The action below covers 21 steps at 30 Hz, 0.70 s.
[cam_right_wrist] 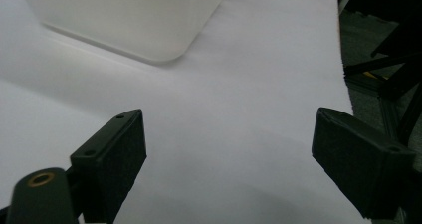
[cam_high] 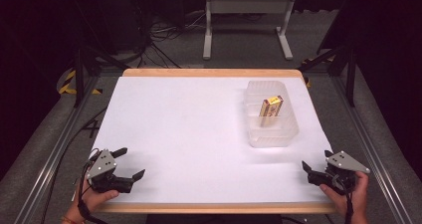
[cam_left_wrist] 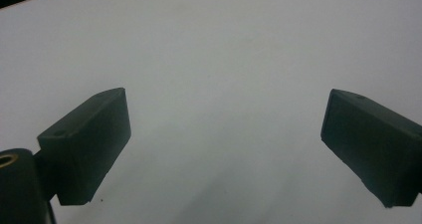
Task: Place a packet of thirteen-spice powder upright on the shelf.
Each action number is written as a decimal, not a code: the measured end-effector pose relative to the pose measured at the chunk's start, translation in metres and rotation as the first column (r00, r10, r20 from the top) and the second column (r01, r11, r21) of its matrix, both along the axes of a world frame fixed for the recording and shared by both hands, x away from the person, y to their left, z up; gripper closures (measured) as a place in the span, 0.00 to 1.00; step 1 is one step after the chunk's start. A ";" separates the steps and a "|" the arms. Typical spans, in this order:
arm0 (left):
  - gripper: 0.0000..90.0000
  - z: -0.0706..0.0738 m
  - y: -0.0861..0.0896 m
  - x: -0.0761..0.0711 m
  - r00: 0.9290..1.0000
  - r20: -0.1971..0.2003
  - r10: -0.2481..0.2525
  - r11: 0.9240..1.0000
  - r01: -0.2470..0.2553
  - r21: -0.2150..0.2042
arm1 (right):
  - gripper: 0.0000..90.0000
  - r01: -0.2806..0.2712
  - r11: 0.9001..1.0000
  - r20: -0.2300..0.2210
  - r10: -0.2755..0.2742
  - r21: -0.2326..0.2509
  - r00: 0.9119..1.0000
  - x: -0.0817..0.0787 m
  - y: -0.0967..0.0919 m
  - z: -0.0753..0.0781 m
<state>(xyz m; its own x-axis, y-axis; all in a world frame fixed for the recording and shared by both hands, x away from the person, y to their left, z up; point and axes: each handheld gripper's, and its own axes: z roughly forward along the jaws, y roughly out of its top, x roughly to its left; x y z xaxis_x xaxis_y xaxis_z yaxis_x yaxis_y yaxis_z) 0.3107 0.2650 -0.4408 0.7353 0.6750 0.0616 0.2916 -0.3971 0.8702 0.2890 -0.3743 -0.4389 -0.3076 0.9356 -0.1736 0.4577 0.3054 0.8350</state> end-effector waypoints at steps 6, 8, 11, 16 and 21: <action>0.07 -0.002 0.001 -0.001 1.000 -0.005 -0.003 1.000 0.003 -0.004 | 0.16 0.050 0.996 0.052 -0.054 0.067 0.997 -0.001 -0.009 0.006; 0.07 -0.002 0.002 -0.003 1.000 -0.002 -0.004 1.000 0.004 -0.005 | 0.16 0.055 0.996 0.056 -0.060 0.074 0.997 -0.001 -0.009 0.007; 0.07 -0.001 0.003 -0.004 1.000 0.008 -0.003 1.000 0.003 -0.006 | 0.16 0.056 0.997 0.060 -0.059 0.052 0.996 0.000 -0.005 0.007; 0.07 -0.002 0.003 0.002 1.000 -0.003 -0.001 1.000 0.001 -0.008 | 0.16 0.045 0.999 0.049 -0.046 0.025 0.998 0.002 0.001 0.005; 0.07 -0.002 0.000 0.002 1.000 -0.002 0.005 1.000 -0.005 0.007 | 0.16 0.025 1.000 0.040 -0.025 -0.003 0.999 0.003 0.009 0.002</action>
<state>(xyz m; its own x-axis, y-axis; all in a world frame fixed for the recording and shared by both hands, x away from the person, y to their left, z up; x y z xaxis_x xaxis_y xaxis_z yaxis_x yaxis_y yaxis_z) 0.3123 0.2648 -0.4424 0.7322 0.6780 0.0651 0.2952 -0.4020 0.8668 0.2923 -0.3655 -0.4367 -0.2772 0.9421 -0.1886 0.4313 0.2974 0.8518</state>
